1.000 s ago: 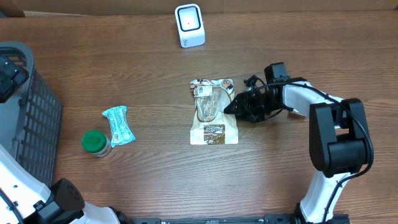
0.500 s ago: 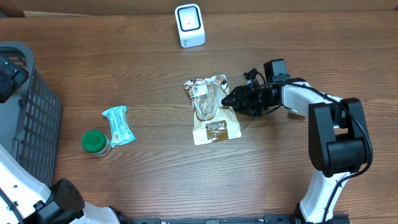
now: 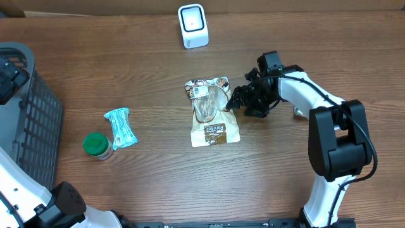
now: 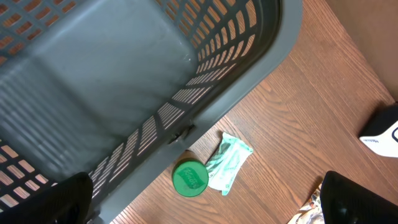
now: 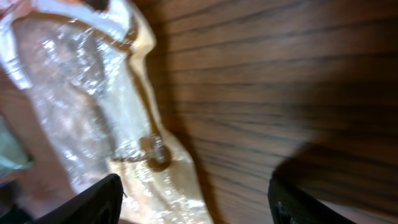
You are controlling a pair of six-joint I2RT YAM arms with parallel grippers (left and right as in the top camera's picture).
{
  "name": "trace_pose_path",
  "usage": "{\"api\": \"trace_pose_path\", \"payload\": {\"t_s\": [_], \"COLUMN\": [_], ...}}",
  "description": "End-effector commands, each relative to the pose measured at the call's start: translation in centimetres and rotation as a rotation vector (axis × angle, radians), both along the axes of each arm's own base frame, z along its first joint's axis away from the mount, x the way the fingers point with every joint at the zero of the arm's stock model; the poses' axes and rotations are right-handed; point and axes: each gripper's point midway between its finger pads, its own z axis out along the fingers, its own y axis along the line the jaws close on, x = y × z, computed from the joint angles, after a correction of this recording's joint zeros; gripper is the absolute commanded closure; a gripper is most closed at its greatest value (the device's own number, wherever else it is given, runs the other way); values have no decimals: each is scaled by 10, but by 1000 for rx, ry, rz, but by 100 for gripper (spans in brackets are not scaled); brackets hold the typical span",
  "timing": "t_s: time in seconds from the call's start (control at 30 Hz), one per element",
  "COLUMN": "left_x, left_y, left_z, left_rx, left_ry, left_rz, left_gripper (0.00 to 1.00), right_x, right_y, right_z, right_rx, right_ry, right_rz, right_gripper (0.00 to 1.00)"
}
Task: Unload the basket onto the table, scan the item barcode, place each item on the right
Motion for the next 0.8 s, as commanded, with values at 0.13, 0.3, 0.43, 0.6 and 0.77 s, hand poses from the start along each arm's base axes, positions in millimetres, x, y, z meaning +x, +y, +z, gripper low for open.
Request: {"api": "trace_pose_path", "payload": {"t_s": [0.13,0.3,0.43,0.6,0.77], "left_x": [1,1,1,1,1], "left_y": [-3,-3,-3,-3,-3], "left_z": [1,1,1,1,1], "left_rx": [3,3,3,3,3], "left_ry": [-2,-2,-2,-2,-2], "left_rz": [-23,-23,-23,-23,-23], "left_gripper": [0,0,0,0,0], "right_x": [-7,-8,-2,-18,-38], "right_y": [23,38,46,61,83], "right_z": [-4,11,40,38,25], "right_rx": [-239,-374,-431,-454,-451], "right_ry": [-85,-139,-189,-177,-149], "right_rz": [82,91,112,116,82], "right_gripper": [19,18,16,12,9]}}
